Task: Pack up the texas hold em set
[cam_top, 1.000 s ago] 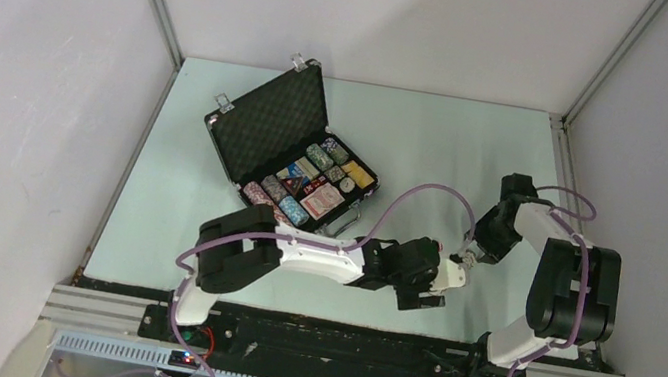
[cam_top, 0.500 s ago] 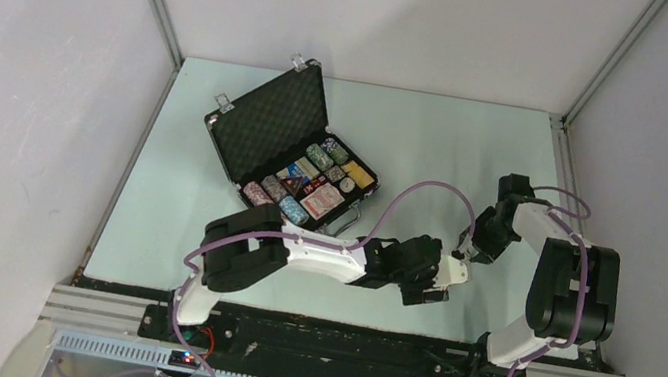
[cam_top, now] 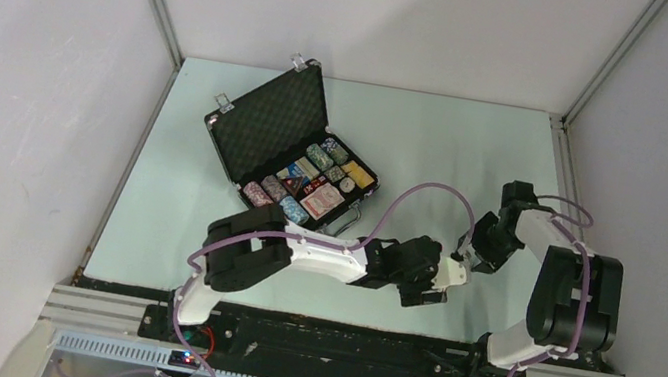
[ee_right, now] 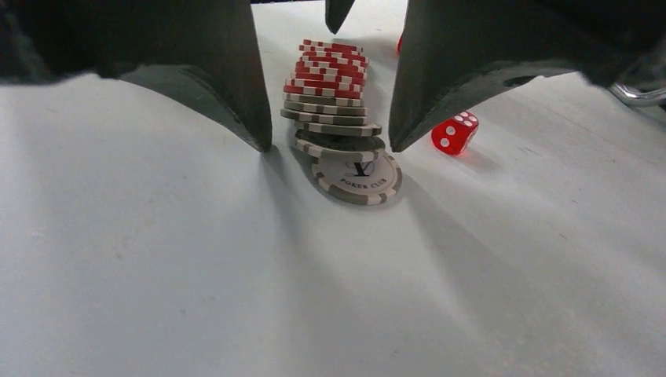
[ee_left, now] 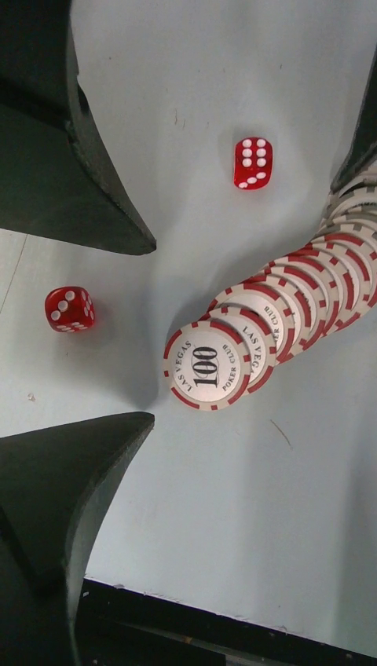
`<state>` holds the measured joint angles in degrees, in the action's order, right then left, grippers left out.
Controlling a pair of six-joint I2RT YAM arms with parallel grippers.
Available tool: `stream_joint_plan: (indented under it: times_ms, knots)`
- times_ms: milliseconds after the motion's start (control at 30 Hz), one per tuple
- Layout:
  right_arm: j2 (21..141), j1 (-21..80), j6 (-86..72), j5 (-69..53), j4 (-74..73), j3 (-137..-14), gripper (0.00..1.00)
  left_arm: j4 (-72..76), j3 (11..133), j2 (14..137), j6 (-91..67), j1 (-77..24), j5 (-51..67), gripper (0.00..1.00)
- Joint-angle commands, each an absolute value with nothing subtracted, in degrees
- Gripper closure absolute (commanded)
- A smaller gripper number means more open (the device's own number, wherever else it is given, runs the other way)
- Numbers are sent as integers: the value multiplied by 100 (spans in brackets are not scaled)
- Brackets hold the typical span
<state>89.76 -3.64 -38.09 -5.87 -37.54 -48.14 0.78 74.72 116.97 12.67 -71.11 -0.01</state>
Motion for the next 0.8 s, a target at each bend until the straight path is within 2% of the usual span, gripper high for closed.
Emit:
stream_joint_plan:
  times_ms: [0,33,133,500,767]
  knots:
    - [8805,-437,-3806,-607,-3969,-4644,35,111,7657,11756,1327,-7093,174,20]
    - [8775,-438,-3801,-622,-3966,-4613,26,108,7660,11758,1327,-7093,179,21]
    - [8669,-470,-3786,-628,-3970,-4559,19,139,7651,11760,1308,-7093,190,22]
    - [8291,-243,-3861,-587,-4322,-4488,26,351,7546,11750,1238,-7063,272,28]
    - [8458,-31,-4054,-676,-4156,-4430,33,467,7474,11735,1195,-7040,302,29]
